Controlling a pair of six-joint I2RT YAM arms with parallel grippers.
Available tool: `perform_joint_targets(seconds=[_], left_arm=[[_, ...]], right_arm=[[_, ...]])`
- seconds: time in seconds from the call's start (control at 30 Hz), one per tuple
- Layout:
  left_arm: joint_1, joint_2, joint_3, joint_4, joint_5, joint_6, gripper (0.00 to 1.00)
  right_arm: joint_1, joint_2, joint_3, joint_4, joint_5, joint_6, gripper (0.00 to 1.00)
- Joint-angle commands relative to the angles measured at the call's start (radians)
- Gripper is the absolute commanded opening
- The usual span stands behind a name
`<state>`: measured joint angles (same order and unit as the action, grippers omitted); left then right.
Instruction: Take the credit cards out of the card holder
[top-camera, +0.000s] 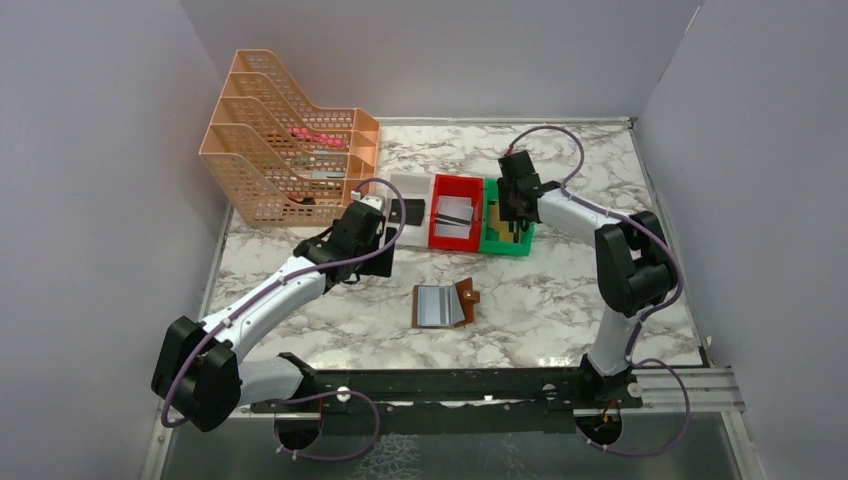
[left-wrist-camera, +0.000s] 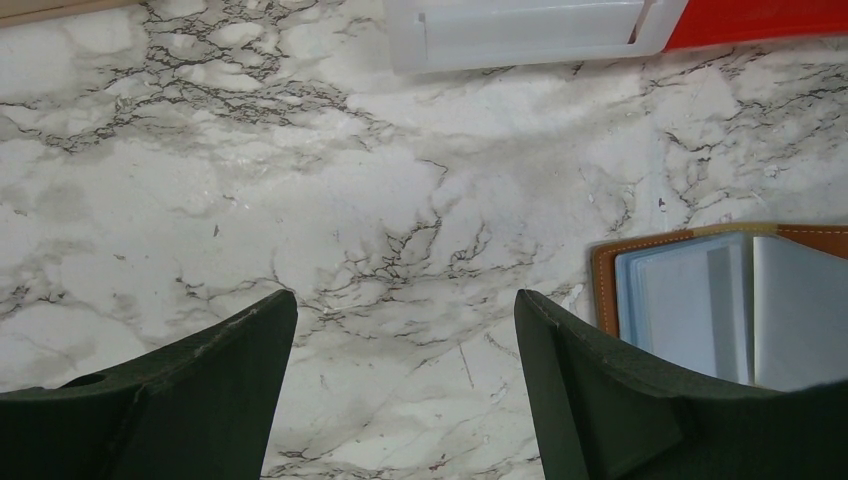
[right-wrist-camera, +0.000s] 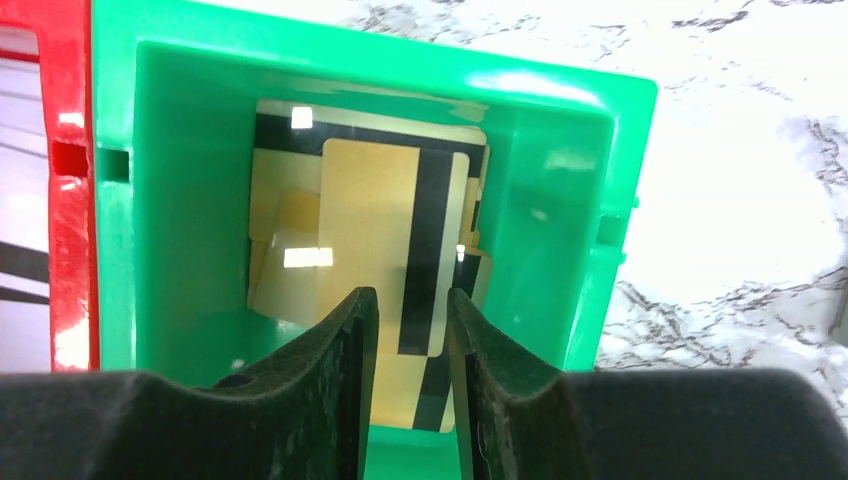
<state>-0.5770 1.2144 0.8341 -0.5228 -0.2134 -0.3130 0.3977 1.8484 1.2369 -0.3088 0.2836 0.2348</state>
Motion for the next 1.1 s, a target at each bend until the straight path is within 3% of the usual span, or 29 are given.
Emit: perform_joint_targets(seconds=[0.0,0.23,0.37,0.57,0.73,0.83,1.07], left_arm=[[0.006,-0.030,-0.010,-0.005,0.000,0.005,0.83],[0.006,-0.032,-0.010,-0.005,0.002,0.005,0.83],[0.006,-0.030,-0.012,-0.004,0.003,0.005,0.83],[0.006,-0.013,-0.005,-0.005,0.005,0.002,0.83],[0.006,0.003,0.005,-0.004,-0.004,-0.002,0.83],[0.006,0.003,0.011,-0.003,-0.014,-0.016,0.83],[0.006,-0.009,0.012,0.004,-0.044,-0.072,0.83]], right_arm=[[-0.043,0.003,-0.022,0.043,0.021,-0.101,0.36],[-0.072,-0.037,-0.041,0.096,-0.070,-0.205,0.35],[-0.072,-0.077,-0.014,0.059,-0.168,-0.178,0.37],[-0.071,-0.311,-0.085,0.053,-0.338,-0.064,0.51],[-0.056,-0.514,-0.272,0.144,-0.667,0.087,0.58],[0.028,-0.619,-0.393,0.214,-0.735,0.184,0.58],[0.359,-0.654,-0.467,0.239,-0.599,0.276,0.55]])
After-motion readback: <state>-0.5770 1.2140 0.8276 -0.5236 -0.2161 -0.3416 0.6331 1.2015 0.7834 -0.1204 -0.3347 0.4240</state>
